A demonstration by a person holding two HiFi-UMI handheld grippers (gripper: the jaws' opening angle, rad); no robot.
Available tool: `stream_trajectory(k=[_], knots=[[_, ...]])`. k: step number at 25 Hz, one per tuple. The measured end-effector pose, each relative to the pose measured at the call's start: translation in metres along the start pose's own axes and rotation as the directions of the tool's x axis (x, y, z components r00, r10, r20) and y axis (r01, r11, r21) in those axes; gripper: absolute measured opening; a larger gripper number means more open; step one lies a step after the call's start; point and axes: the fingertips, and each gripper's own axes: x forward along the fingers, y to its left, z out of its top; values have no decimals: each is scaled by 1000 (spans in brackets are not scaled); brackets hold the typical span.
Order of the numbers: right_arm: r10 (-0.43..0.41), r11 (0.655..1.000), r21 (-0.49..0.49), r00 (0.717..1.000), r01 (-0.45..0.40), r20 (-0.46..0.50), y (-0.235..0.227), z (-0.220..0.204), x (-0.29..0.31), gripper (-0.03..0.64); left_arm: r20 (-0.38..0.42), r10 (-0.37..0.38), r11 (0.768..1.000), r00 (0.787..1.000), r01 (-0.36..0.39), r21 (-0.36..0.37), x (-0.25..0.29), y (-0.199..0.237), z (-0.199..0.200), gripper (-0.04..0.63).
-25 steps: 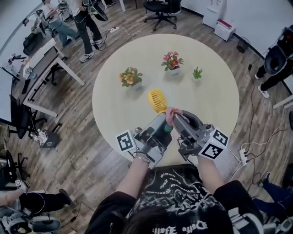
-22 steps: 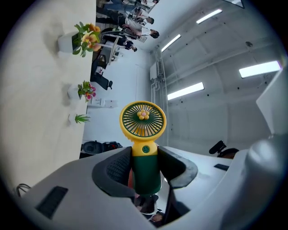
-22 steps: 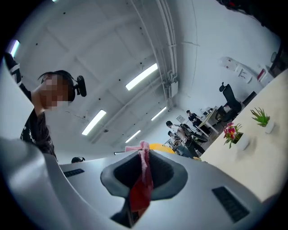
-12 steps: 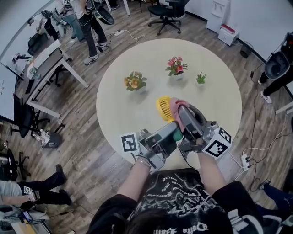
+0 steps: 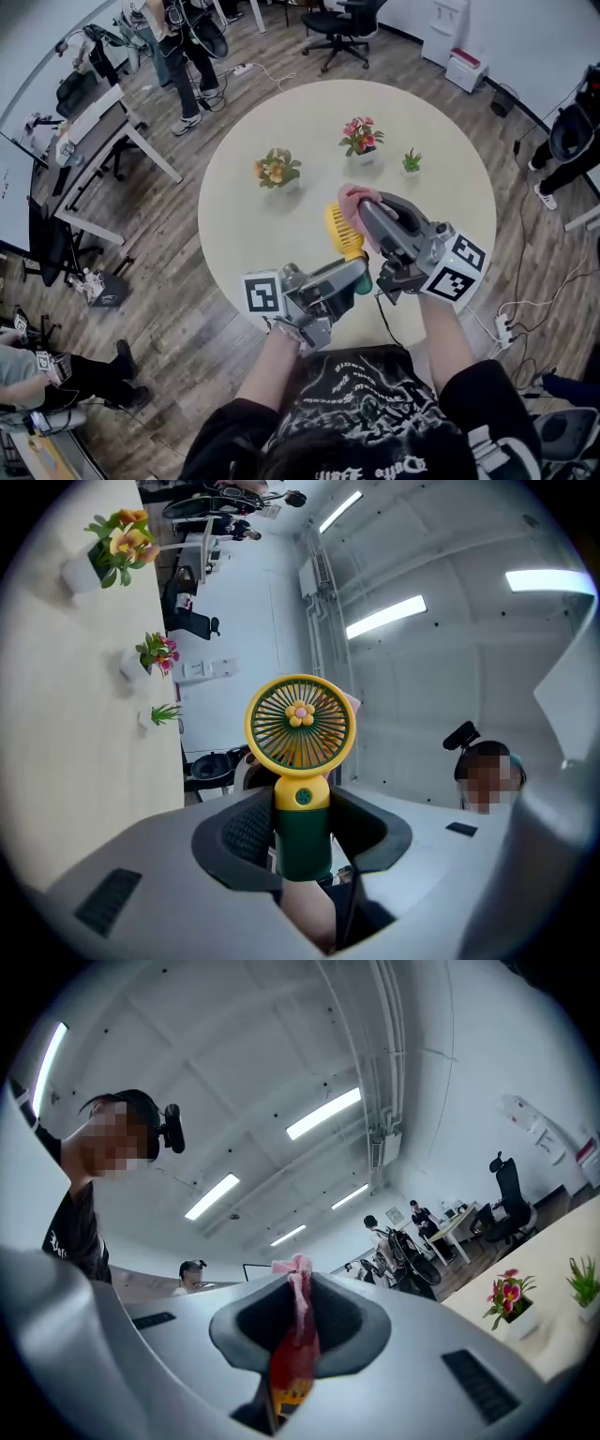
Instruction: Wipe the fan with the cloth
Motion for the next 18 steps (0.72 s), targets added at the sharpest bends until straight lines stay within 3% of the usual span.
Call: stream_trajectory(k=[6, 13, 18], knots=[[-25, 999, 47, 999, 26, -25, -17, -2, -4, 49, -116, 65, 991, 991, -51, 124, -3, 4, -5, 198], [-72, 990, 124, 997, 73, -8, -32, -13, -11, 49, -168, 52, 987, 984, -24, 159, 1, -3, -6, 198], [-55, 979, 196, 998, 62, -39, -37, -26, -15, 48, -175, 52, 986, 983, -23, 164, -1, -1, -5, 198]])
